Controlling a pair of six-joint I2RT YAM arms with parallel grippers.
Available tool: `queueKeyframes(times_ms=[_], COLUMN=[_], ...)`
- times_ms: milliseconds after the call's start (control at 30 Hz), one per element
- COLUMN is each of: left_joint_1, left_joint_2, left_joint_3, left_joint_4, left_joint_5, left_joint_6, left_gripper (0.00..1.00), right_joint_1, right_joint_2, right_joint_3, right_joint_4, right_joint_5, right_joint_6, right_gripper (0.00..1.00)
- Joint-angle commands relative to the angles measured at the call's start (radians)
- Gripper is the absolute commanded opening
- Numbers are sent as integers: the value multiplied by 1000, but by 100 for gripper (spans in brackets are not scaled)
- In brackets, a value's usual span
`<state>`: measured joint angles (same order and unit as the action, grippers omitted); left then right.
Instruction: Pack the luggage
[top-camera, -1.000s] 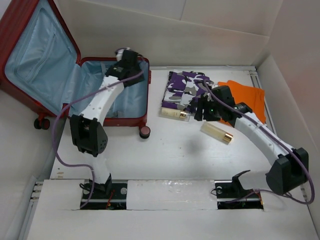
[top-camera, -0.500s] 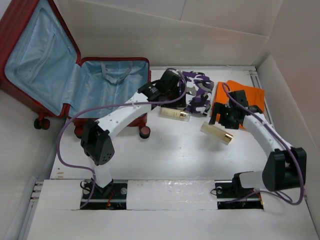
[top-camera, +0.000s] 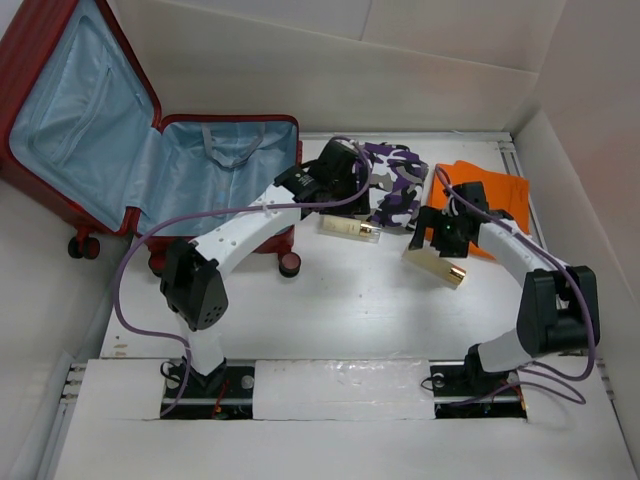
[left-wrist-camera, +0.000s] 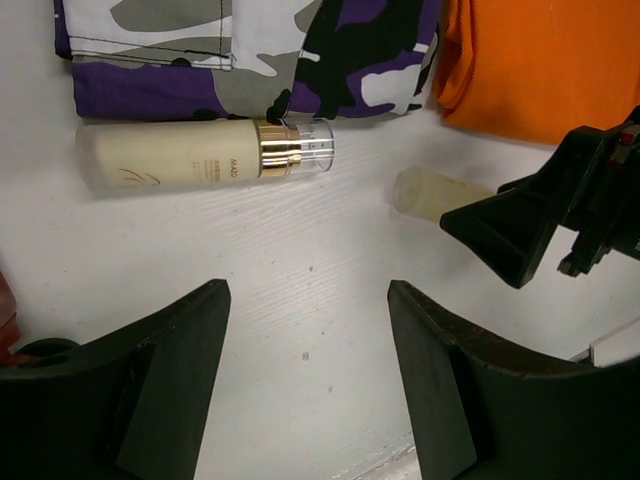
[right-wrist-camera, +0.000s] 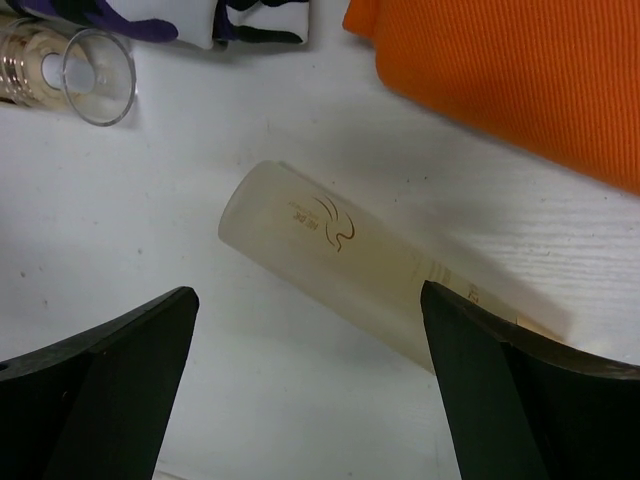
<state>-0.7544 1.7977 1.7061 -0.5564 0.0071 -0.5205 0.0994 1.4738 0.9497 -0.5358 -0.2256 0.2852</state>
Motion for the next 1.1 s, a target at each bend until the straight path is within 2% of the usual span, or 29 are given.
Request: queueKeyframes(times_ms=[0,333,500,633,733,767,867,900,967,1000,1067], left_joint_1=[13,44,44,44,44,44,44,62,119,148,232], left_joint_2=[-63,-63,-72,-81,-81,-81,-90,-99,-125,-138,-184], left_joint_3=[-19,-30,-30,-10,35,46,98,110,128,139,139], left_joint_4=[29,39,39,29,18,7,-16,-16,-16,-16,13], left_joint_5=[5,24,-6,-16,-39,-39,-108,-108,-84,-49,74], left_joint_6=[5,-13,-13,-4,-4,-4,7,7,7,-21,-51], left_gripper=[62,61,61,61,61,61,61,61,61,61,59], right_joint_1=[22,117,218,284,312,312,333,333,342,342,361], right_joint_2=[14,10,-24,-24,-12,12,28,43,56,69,80], right_joint_3=[-12,-94,-137,-146,-146,-146,-135,-135,-125,-114,-95], right_joint_4=[77,51,33,23,23,23,23,23,34,34,34], right_joint_5=[9,-3,48,114,137,150,172,172,184,184,184], right_joint_6=[0,49,123,183,212,224,233,233,233,233,233], right_gripper=[100,100,100,95,85,76,60,42,29,16,9])
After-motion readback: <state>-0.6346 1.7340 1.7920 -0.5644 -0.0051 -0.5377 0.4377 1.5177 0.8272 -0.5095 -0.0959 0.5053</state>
